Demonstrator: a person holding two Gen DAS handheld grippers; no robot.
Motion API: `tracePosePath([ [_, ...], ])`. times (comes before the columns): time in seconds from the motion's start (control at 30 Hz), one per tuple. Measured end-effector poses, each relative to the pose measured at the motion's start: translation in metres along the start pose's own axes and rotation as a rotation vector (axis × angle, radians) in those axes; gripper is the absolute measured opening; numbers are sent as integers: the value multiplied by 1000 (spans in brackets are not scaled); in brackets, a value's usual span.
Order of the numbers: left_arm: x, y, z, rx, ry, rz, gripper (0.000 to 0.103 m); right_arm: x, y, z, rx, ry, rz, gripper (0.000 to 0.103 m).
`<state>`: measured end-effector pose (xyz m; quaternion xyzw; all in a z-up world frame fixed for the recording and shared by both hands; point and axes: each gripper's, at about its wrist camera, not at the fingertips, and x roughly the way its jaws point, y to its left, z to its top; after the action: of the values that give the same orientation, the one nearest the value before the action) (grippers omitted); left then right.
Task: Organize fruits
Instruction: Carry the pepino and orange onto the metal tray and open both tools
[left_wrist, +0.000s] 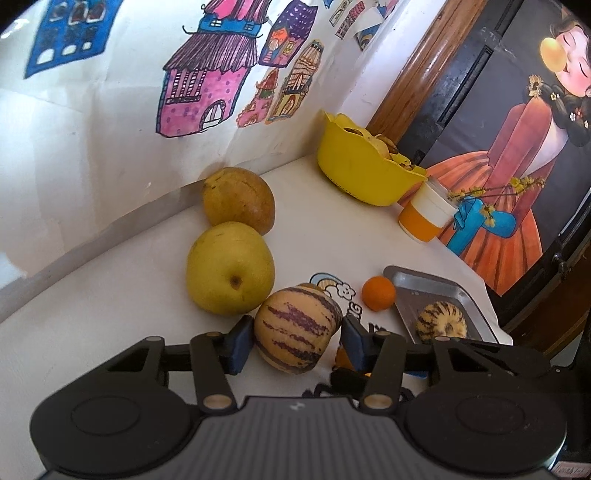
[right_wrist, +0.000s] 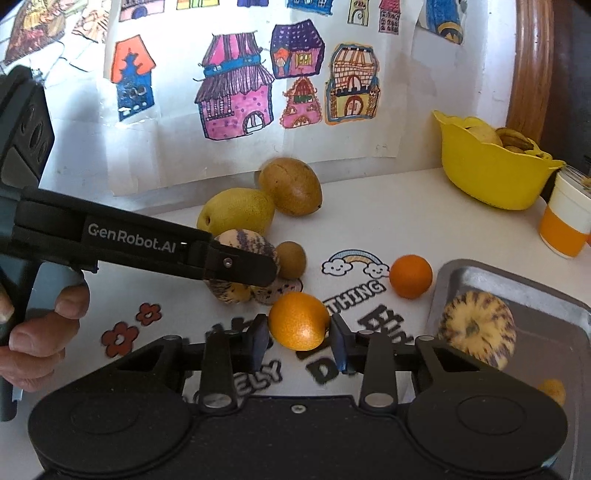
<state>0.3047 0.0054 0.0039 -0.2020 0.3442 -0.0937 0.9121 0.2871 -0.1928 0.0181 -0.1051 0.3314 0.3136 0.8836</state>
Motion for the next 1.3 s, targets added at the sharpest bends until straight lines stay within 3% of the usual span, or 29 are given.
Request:
tracePosePath([
  [0.3, -25, -7, -19, 28, 12, -27, 55, -56, 11, -33, 65, -62, -42, 38],
  [0.67, -46, -47, -40, 94, 23, -101, 55, -129, 7, -69, 128, -174, -175, 38],
  [1.0, -51, -97, -61, 162, 47, -167, 55, -170, -18, -115, 228, -165, -294, 38],
  [1.3, -40, -139, -86, 201, 97, -206, 55, -179, -34, -145, 300, -176, -314, 38],
])
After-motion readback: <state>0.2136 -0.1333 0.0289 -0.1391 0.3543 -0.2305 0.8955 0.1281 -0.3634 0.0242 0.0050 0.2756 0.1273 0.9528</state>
